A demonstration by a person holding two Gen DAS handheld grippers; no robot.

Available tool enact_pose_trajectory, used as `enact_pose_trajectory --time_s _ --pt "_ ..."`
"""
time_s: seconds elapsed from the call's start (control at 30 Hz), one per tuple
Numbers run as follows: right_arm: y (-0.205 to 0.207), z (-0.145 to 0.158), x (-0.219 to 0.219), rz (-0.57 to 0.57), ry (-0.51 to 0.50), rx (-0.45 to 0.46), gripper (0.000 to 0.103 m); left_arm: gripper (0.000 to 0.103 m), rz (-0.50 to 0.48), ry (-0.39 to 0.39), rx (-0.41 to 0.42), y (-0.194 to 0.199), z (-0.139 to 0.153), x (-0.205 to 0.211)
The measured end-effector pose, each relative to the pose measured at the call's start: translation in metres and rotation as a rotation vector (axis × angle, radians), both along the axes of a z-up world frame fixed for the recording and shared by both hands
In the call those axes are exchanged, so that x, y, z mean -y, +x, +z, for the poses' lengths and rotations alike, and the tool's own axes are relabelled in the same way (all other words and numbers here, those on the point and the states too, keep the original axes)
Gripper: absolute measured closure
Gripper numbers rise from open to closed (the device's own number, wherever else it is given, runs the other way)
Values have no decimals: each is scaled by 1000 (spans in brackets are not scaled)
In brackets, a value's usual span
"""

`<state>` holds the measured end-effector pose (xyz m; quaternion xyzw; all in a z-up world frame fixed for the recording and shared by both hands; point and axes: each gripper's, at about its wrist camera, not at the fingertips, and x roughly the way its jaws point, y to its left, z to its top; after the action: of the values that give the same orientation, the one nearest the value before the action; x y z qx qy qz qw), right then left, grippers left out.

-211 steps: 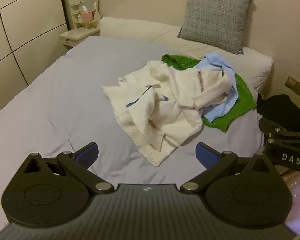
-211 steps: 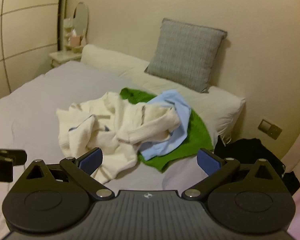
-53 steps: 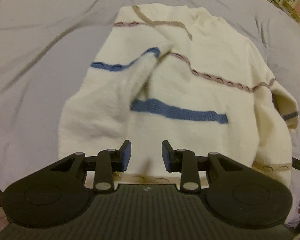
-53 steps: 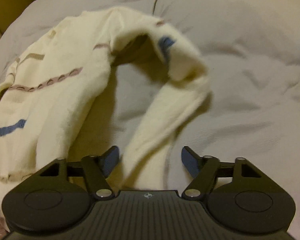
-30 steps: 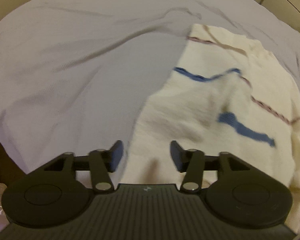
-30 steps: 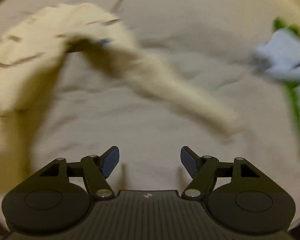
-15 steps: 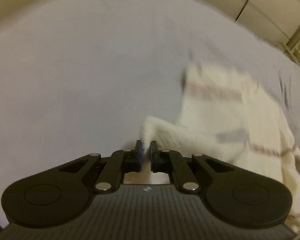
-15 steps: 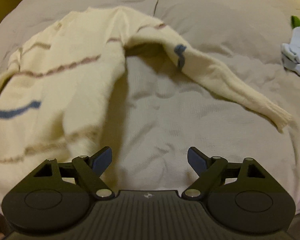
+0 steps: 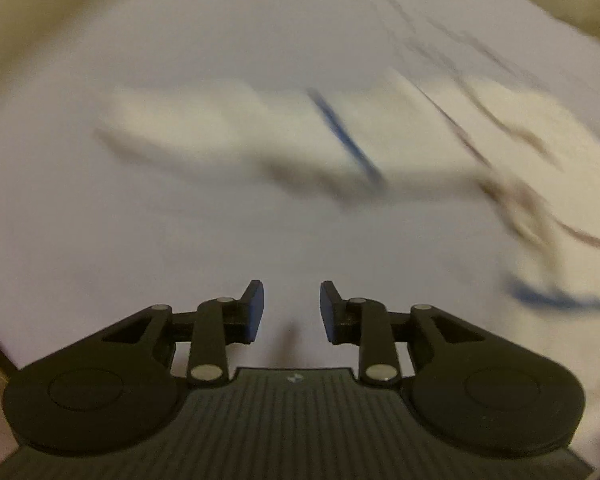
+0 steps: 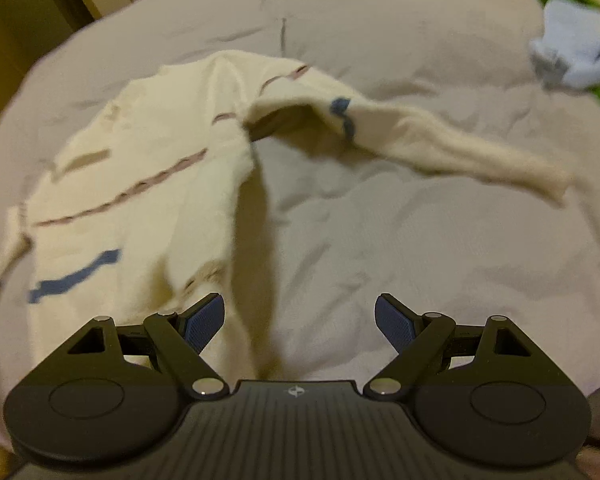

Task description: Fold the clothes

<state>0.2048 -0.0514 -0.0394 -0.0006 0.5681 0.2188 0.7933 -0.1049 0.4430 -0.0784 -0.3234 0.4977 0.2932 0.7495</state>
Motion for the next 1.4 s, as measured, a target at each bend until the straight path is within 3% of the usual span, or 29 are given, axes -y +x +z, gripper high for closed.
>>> enact_pose_trajectory --time_s 0.07,0.13,0.27,0.37,0.4,0.43,0.47,0.53,0.67,0.73,0.8,0.87,0.93,1.0,1.1,1.17,1.23,1.27,1.37,1.4 --pt "-3 -7 6 19 67 -44 18 66 -27 -143 61 0 -16 48" --pt "-6 -14 10 42 132 -86 18 61 -36 -234 102 3 -30 85" --pt "-12 -31 17 85 258 -173 18 51 75 -320 181 2 -55 113" --pt "-11 -51 10 95 282 -231 21 48 192 -385 235 3 -69 116" --pt "-10 -58 7 102 279 -245 27 53 207 -389 234 6 -70 117" --pt "-10 -62 7 108 275 -257 51 77 204 -380 224 10 -70 119" --pt "-11 -64 11 110 267 -268 87 89 184 -371 213 13 -67 121" --pt "-14 -68 19 115 250 -288 92 94 145 -317 225 20 -48 125" --pt "-19 -77 35 126 217 -328 94 93 -17 -62 332 11 44 127" --pt "-21 -81 43 131 200 -348 94 93 -54 48 308 7 66 126" --pt "-24 -85 51 136 183 -368 94 92 -57 105 228 4 60 126" --pt "-27 -89 59 141 167 -388 92 84 -41 76 107 8 23 127" --pt "-30 -91 65 152 144 -392 86 87 -8 12 -28 15 -19 136" --pt "-35 -82 59 186 97 -321 78 86 -38 29 -91 21 -35 156" --pt "-41 -59 49 252 47 -164 58 77 -69 65 -44 19 -20 177" --pt "-40 -56 44 254 65 -140 45 77 -49 68 -11 18 -10 178" --pt "-37 -69 40 241 79 -180 45 77 -37 68 11 20 0 176" --pt "-37 -80 38 243 64 -213 52 77 -57 70 6 26 1 177" --pt "-41 -96 35 303 -33 -246 56 77 -166 135 -109 45 2 192" --pt "-40 -90 40 300 -31 -249 56 77 -172 123 -94 44 8 195"
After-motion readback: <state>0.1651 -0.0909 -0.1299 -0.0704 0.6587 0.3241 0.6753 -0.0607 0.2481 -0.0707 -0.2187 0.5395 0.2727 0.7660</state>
